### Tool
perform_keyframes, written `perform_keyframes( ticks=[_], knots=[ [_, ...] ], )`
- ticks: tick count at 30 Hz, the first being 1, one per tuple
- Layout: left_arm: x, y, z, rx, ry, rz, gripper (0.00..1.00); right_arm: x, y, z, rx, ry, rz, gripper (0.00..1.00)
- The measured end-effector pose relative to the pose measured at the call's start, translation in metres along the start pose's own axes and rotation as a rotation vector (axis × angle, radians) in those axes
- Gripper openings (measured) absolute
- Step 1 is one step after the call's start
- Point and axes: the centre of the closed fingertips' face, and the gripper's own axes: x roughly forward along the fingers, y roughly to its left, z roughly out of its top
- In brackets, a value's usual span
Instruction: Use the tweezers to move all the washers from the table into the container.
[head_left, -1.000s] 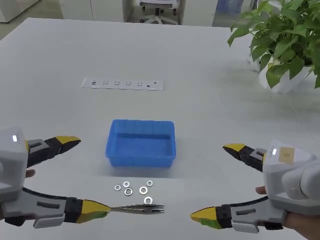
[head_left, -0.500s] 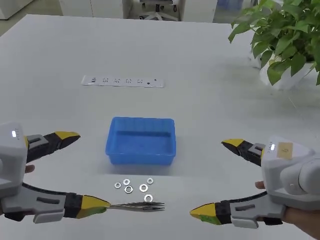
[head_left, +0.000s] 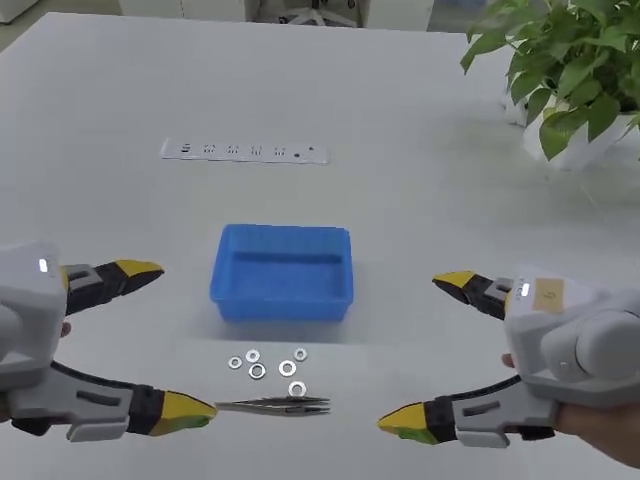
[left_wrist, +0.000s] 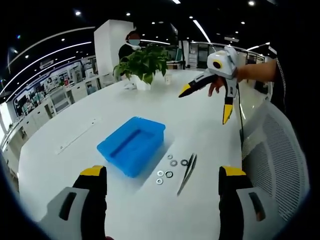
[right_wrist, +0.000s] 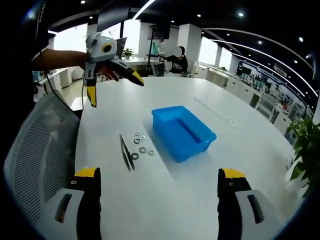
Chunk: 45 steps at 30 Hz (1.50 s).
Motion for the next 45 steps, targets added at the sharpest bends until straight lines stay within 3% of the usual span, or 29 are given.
perform_keyframes(
  ticks=[5, 17, 25, 45],
  knots=[
    [0.006, -0.002, -0.011, 0.028, 0.048, -0.029, 0.95, 0.008, 0.003, -0.004, -0.040, 0.027, 0.032, 0.93],
    [0.020, -0.010, -0.027, 0.058, 0.104, -0.085, 0.87, 0.027, 0.016, -0.015, -0.133, 0.088, 0.139, 0.80],
    [0.030, -0.016, -0.039, 0.083, 0.148, -0.128, 0.81, 0.039, 0.023, -0.018, -0.174, 0.100, 0.182, 0.73],
    [0.049, -0.031, -0.066, 0.186, 0.253, -0.236, 0.50, 0.066, 0.046, -0.020, -0.268, 0.104, 0.283, 0.49]
  ],
)
